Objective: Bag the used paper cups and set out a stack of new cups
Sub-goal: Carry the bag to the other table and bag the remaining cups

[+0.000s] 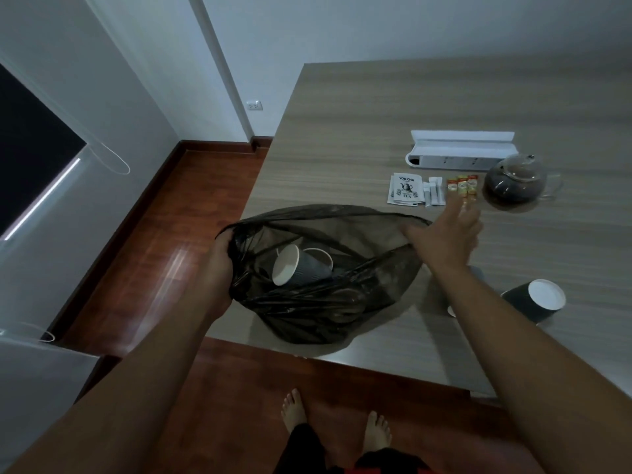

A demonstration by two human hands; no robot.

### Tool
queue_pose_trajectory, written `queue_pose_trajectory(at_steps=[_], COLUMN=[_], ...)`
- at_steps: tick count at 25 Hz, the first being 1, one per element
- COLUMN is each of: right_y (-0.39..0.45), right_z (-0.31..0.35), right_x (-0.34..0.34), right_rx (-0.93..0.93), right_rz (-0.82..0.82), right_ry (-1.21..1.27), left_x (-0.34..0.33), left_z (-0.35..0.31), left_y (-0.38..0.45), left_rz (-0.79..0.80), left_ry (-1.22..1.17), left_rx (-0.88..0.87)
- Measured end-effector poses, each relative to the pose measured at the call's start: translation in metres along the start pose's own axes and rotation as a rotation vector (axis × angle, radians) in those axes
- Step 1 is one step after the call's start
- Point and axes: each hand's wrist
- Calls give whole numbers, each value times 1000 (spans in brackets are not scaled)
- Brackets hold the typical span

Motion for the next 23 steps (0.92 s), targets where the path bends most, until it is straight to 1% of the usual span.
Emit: queue_pose_trajectory(at_steps=[1, 2, 3, 4, 6, 8, 10, 12, 15, 17, 19, 20, 21, 23], right_y=[7, 10, 10, 9, 14, 24, 34, 35, 23, 14, 6, 3, -2, -17], right_z=[-11, -18, -22, -23, -19, -9, 3, 5, -9, -28, -55, -67, -81, -95], right_x=[-2, -4, -4, -3, 6, 27, 45, 50, 46, 51, 59, 61, 59, 46], right_rx=[-128, -203, -236, -248, -273, -218, -141, -85, -13, 31, -36, -93, -141, -180], right_rz=[182, 329, 370, 315, 139, -20, -68, -21, 138, 236, 263, 242, 253, 391], right_ry=[5, 33, 99, 206, 441, 657, 788, 737, 573, 550, 551, 453, 275, -76], left_x=[0, 0, 0, -1, -4, -8, -16, -26, -37, -42, -47, -49, -49, -50], left_z=[1, 2, 2, 2, 0, -3, -5, -1, 7, 8, 12, 13, 15, 18], left_y=[-1, -2, -3, -4, -4, -2, 1, 2, 8, 8, 7, 6, 8, 11], left_rz=[2, 5, 10, 16, 32, 72, 103, 107, 87, 72, 58, 55, 56, 61], left_ry=[-2, -7, -12, -20, -44, -78, -99, -117, -158, -165, -180, -183, -184, -188], left_rx=[7, 18, 27, 35, 57, 70, 79, 96, 132, 141, 146, 145, 148, 154])
Point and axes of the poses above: each hand's wrist, its own y-axis towards the middle knuckle, its own x-axis out of the back of the hand, z = x × y, and after that the axes turned 13 degrees about x, right-handed
